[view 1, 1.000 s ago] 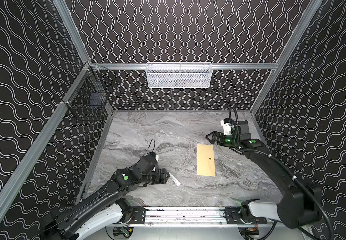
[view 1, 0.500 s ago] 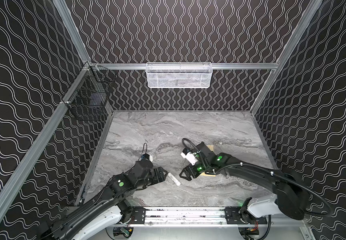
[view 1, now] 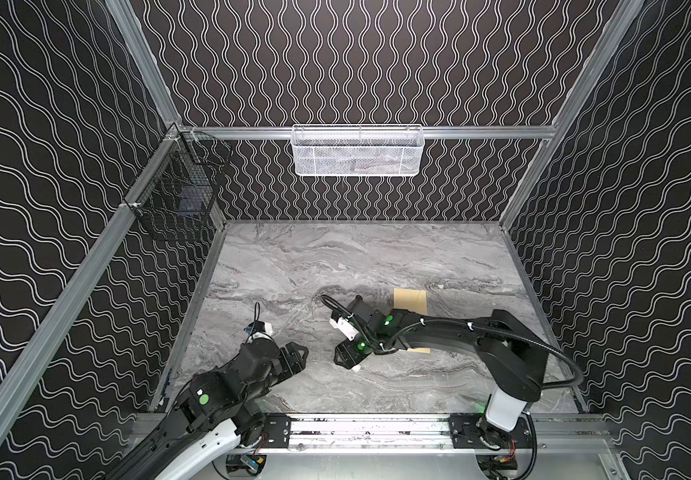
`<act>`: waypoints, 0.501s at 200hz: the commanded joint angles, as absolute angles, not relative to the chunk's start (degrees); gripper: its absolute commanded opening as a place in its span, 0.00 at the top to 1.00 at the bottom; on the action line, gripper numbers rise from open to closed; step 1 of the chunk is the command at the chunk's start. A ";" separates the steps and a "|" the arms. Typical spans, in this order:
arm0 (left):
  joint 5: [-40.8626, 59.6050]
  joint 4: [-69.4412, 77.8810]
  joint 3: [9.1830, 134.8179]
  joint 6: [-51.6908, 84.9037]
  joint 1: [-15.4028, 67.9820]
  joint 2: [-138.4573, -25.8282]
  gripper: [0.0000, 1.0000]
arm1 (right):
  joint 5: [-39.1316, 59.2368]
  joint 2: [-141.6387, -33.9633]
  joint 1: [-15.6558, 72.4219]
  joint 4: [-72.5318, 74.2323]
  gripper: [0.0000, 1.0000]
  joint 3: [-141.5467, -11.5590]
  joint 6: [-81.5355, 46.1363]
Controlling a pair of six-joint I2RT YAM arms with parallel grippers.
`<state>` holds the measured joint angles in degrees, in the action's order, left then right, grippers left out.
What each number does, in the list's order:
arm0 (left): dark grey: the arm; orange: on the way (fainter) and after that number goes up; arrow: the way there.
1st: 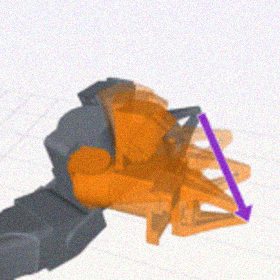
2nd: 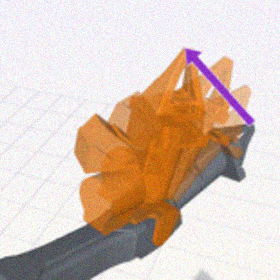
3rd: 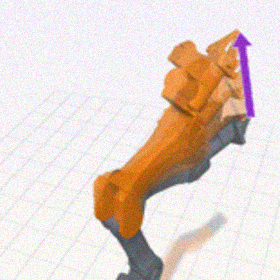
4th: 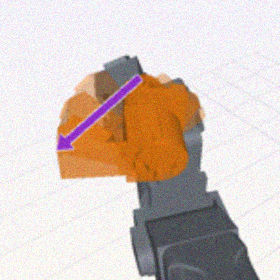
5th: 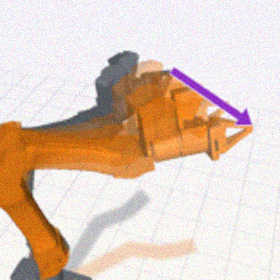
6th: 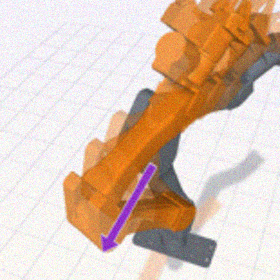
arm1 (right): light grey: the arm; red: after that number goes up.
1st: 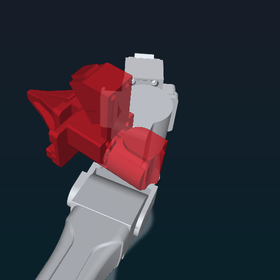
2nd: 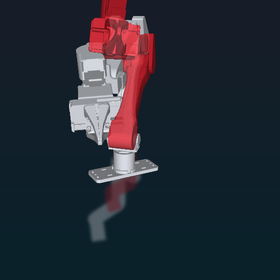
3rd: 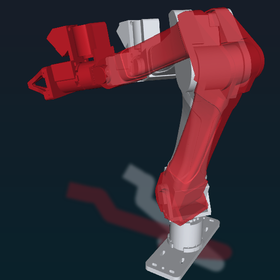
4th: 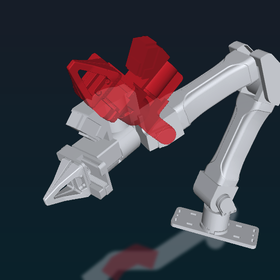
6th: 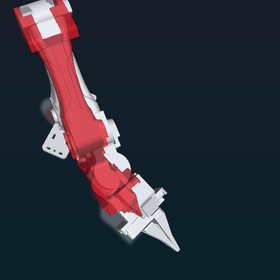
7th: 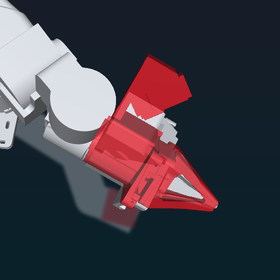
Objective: Place the letter into the envelope and seal it
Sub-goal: 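Close the right gripper around the white glue stick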
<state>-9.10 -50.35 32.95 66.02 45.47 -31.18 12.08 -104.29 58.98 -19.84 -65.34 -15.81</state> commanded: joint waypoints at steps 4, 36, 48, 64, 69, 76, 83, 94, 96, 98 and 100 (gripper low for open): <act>-11.75 -54.17 34.91 65.05 45.37 -30.98 0.17 | 7.95 -107.15 59.87 -24.15 0.32 -68.58 -16.28; -12.72 -55.95 36.30 64.23 45.35 -30.33 0.17 | 5.30 -110.14 61.21 -26.49 0.39 -70.80 -16.17; -12.78 -56.24 36.41 63.94 45.40 -30.09 0.17 | 4.29 -110.93 61.63 -27.19 0.43 -71.42 -16.34; -12.80 -56.43 36.30 63.98 45.42 -29.97 0.17 | 3.23 -112.06 62.19 -28.13 0.47 -72.39 -16.60; -12.66 -56.34 36.21 63.83 45.35 -29.82 0.17 | 2.83 -112.42 62.26 -28.41 0.48 -72.57 -16.68; -12.57 -56.25 36.09 63.88 45.37 -29.71 0.17 | 2.15 -112.80 62.56 -28.69 0.50 -72.84 -16.90; -12.57 -56.25 36.04 63.78 45.35 -29.63 0.17 | 1.36 -113.29 62.52 -28.91 0.52 -73.07 -17.33; -12.48 -56.13 36.08 63.68 45.40 -29.38 0.17 | 0.44 -113.80 62.49 -29.15 0.55 -73.28 -17.87; -12.48 -56.15 36.11 63.64 45.43 -29.38 0.17 | 0.33 -113.90 62.51 -29.22 0.56 -73.36 -17.91; -12.50 -56.23 36.12 63.61 45.41 -29.36 0.17 | 0.19 -113.97 62.50 -29.25 0.57 -73.43 -17.99; -12.55 -56.20 36.17 63.58 45.43 -29.31 0.17 | 0.11 -114.10 62.49 -29.26 0.58 -73.46 -18.06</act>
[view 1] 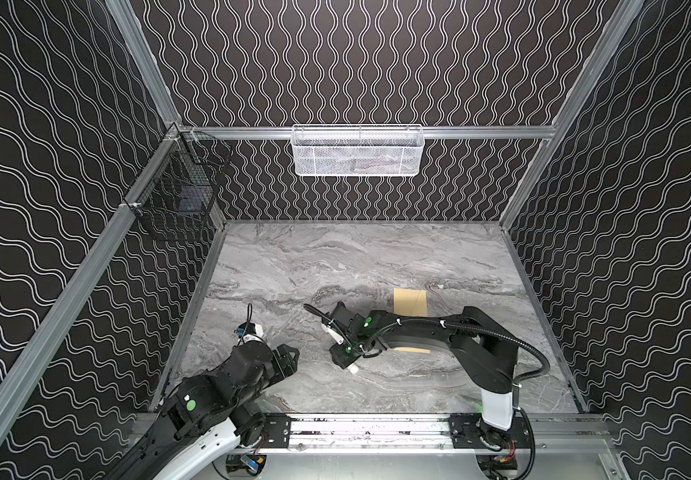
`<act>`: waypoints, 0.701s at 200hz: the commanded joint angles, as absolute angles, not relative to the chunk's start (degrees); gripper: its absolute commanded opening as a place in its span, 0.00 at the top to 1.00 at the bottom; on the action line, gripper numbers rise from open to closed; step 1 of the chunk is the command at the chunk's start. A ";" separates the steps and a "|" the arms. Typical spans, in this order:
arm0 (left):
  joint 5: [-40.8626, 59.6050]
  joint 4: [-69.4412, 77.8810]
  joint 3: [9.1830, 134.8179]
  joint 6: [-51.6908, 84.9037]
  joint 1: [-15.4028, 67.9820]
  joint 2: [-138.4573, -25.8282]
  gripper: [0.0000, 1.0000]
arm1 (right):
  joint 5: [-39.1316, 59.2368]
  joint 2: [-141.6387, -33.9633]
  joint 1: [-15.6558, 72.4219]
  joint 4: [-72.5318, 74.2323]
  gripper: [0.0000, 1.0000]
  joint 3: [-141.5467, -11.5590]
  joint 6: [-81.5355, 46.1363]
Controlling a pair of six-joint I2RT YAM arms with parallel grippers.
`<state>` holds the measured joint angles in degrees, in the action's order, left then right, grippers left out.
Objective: Place the letter into the envelope and seal it
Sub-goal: 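Close the right gripper around the white glue stick, then lift the glue stick toward the left gripper while the left gripper reaches in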
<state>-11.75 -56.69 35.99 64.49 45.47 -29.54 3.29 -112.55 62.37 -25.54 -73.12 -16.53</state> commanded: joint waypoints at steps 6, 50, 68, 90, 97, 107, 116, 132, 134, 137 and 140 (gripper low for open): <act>-12.61 -56.41 36.16 63.59 45.35 -29.33 0.17 | 0.00 -114.32 62.55 -29.31 0.60 -73.67 -18.17; -12.40 -56.52 36.57 62.25 45.38 -29.28 0.17 | 0.00 -114.77 62.50 -29.18 0.77 -73.92 -19.56; -11.78 -55.55 36.52 61.46 45.38 -29.26 0.17 | -0.66 -113.21 62.32 -29.09 0.82 -73.83 -20.71; -8.88 -50.31 35.66 58.50 45.35 -29.82 0.17 | -0.58 -109.13 60.53 -28.12 0.88 -73.18 -22.64; -7.53 -47.99 35.45 57.45 45.42 -30.51 0.17 | -0.12 -105.88 59.18 -27.39 0.90 -72.60 -23.33; -5.46 -44.37 35.29 55.97 45.37 -31.95 0.16 | 0.96 -101.71 56.82 -25.67 0.91 -71.39 -24.45; -3.67 -40.58 35.16 54.87 45.35 -33.72 0.16 | 2.31 -97.49 54.15 -23.26 0.92 -69.63 -25.40; 1.38 -31.04 35.13 52.02 45.43 -37.64 0.16 | 5.80 -89.32 49.18 -17.33 0.92 -65.79 -26.41; 2.15 -29.73 35.19 51.68 45.44 -38.33 0.16 | 6.33 -88.33 48.66 -16.42 0.92 -65.34 -26.38; 3.31 -27.70 35.30 51.17 45.43 -39.21 0.16 | 7.00 -87.05 47.76 -15.08 0.92 -64.60 -26.43; 4.56 -25.93 35.39 50.61 45.38 -40.32 0.16 | 7.64 -85.65 47.07 -13.77 0.92 -63.90 -26.31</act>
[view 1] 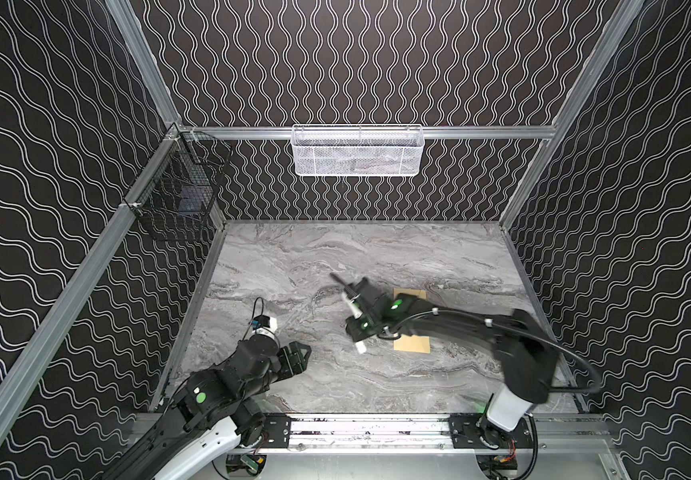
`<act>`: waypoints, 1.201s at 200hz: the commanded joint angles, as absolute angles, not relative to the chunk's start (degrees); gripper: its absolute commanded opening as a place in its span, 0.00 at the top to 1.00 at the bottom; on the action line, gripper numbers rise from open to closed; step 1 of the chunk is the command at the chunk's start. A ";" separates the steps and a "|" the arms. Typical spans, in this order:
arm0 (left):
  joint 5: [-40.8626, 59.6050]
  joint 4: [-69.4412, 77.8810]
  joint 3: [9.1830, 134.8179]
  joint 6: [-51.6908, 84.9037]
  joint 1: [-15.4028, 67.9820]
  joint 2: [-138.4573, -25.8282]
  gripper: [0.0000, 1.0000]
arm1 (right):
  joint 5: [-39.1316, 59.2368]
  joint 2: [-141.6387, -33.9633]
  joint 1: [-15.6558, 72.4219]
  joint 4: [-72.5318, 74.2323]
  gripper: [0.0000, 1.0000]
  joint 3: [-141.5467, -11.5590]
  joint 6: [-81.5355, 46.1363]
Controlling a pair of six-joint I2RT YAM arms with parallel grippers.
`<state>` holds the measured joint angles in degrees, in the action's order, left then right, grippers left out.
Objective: Place the letter into the envelope and seal it
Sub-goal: 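Lift the glue stick toward the left gripper while the left gripper reaches in, then grasp the glue stick with the left gripper and open the right gripper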
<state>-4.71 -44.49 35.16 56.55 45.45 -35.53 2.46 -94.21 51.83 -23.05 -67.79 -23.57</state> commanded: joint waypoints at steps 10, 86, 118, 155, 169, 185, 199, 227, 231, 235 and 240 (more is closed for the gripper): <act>9.34 -18.31 35.95 48.87 45.39 -44.00 0.16 | 9.87 -81.80 45.39 -9.76 0.92 -61.89 -25.40; 28.21 1.60 43.00 39.96 45.40 -64.12 0.19 | 14.63 -70.03 43.31 -4.96 0.91 -57.83 -22.92; 29.25 7.33 40.91 42.84 44.51 -66.95 0.26 | 17.08 -68.34 43.46 -2.41 0.91 -55.01 -24.72; 31.54 12.63 39.33 45.35 42.07 -68.46 0.31 | 19.29 -67.26 43.52 -0.94 0.91 -53.63 -25.90; 32.03 12.97 39.39 45.34 41.54 -69.46 0.33 | 19.54 -67.06 43.64 -0.58 0.91 -53.14 -26.25; 32.90 15.62 38.43 46.27 40.67 -70.39 0.37 | 20.03 -66.88 43.83 -0.01 0.91 -52.66 -26.77; 33.09 17.20 37.98 46.76 40.01 -70.87 0.39 | 20.61 -66.80 44.02 0.50 0.91 -52.34 -27.35; 33.55 19.24 37.76 46.86 39.29 -71.75 0.45 | 20.48 -66.63 44.72 0.99 0.92 -52.21 -27.94; 33.56 19.33 37.72 46.89 39.15 -71.89 0.46 | 20.52 -66.62 44.85 1.05 0.92 -52.28 -27.94; 33.50 19.53 37.66 46.97 39.11 -71.98 0.47 | 20.55 -66.62 44.90 1.02 0.92 -52.29 -28.07; 33.60 20.02 37.50 47.12 38.95 -72.11 0.48 | 20.69 -66.62 44.98 1.12 0.92 -52.29 -28.24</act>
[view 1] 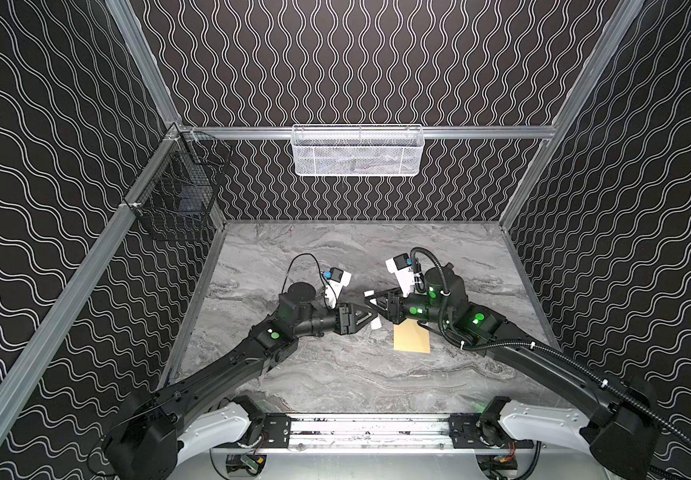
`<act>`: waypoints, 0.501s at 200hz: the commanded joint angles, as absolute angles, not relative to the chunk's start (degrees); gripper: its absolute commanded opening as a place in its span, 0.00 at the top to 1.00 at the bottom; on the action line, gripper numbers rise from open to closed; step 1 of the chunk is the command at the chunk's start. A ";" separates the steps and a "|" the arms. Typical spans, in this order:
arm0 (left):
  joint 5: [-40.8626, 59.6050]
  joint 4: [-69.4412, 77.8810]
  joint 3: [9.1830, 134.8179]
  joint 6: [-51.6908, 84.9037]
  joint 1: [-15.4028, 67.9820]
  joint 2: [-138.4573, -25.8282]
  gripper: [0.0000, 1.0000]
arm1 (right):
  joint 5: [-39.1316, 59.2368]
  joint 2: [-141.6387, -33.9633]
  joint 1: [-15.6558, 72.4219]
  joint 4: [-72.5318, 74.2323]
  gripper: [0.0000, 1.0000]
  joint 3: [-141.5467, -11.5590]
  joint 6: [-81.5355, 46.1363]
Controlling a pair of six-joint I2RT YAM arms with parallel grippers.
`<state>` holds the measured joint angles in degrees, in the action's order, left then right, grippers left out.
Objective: Place the letter into the envelope and seal it
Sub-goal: 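Grasp the glue stick with the left gripper and open the right gripper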
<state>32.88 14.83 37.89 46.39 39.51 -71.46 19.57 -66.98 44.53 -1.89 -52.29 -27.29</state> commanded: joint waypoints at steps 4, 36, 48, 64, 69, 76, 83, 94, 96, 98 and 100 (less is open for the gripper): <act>33.78 20.69 37.25 47.40 38.86 -72.23 0.50 | 20.80 -66.64 45.02 1.29 0.92 -52.22 -28.29; 35.28 25.09 35.83 49.39 38.54 -73.65 0.61 | 20.60 -66.36 45.44 1.71 0.92 -51.97 -28.77; 35.16 25.99 35.35 49.83 38.50 -73.59 0.67 | 21.14 -66.36 45.54 2.45 0.92 -51.81 -29.09; 34.90 25.51 35.24 49.53 38.32 -73.56 0.76 | 21.53 -66.52 45.64 2.85 0.92 -51.66 -29.31; 35.01 25.49 35.24 49.57 38.29 -73.51 0.79 | 21.53 -66.53 45.70 2.90 0.92 -51.69 -29.34; 35.17 25.62 35.18 49.56 38.16 -73.46 0.83 | 21.74 -66.49 45.75 2.98 0.92 -51.55 -29.32; 35.24 25.74 35.08 49.63 38.08 -73.38 0.87 | 22.16 -66.45 45.75 3.37 0.91 -51.38 -29.42; 35.33 25.68 34.91 49.57 37.98 -73.17 0.91 | 22.75 -66.23 45.76 3.56 0.84 -51.25 -29.68; 35.38 25.67 34.90 49.57 37.91 -73.07 0.92 | 22.87 -66.15 45.76 3.61 0.82 -51.24 -29.70; 35.36 25.67 34.89 49.57 37.93 -73.05 0.93 | 22.97 -66.11 45.78 3.67 0.79 -51.17 -29.66; 35.30 25.64 34.89 49.53 37.94 -72.93 0.94 | 23.06 -66.03 45.79 3.69 0.77 -51.16 -29.74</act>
